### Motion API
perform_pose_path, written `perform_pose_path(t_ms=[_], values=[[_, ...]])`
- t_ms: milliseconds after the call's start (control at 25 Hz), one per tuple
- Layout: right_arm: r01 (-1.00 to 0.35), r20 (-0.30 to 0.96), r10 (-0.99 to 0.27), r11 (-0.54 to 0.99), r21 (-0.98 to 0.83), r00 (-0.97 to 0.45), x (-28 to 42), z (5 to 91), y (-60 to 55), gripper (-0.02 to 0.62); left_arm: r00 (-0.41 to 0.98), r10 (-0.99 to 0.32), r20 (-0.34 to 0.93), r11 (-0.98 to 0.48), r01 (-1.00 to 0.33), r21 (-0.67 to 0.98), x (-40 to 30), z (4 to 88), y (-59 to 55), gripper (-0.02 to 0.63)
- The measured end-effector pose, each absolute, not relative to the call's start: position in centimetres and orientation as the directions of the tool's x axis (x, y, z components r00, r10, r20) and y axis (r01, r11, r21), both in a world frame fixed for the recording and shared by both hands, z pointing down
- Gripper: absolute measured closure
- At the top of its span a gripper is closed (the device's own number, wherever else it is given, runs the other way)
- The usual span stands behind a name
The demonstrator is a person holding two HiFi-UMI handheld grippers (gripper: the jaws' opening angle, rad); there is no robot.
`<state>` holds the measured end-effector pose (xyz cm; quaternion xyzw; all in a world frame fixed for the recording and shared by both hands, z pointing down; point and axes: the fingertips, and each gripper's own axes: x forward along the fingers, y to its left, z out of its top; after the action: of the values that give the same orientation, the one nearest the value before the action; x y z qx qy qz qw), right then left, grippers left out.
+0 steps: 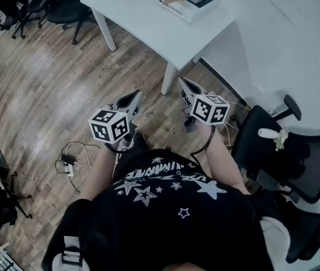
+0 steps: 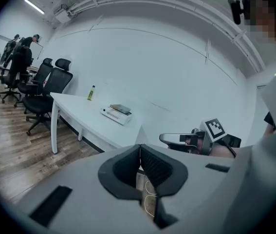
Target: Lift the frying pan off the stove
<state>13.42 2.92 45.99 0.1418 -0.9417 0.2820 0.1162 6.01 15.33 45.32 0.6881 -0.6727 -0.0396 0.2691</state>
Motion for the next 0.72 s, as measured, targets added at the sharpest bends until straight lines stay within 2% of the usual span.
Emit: perform_pose_path(t_ms=[720], values=[[-0.336,0.326,-0.197,0.824,-0.456,-0.925,10.5,46.4,4.2,0.589,0.104,-0.944,0.312,0.05,-0.892,0.449,3.2,45.9,15.9,0.597]])
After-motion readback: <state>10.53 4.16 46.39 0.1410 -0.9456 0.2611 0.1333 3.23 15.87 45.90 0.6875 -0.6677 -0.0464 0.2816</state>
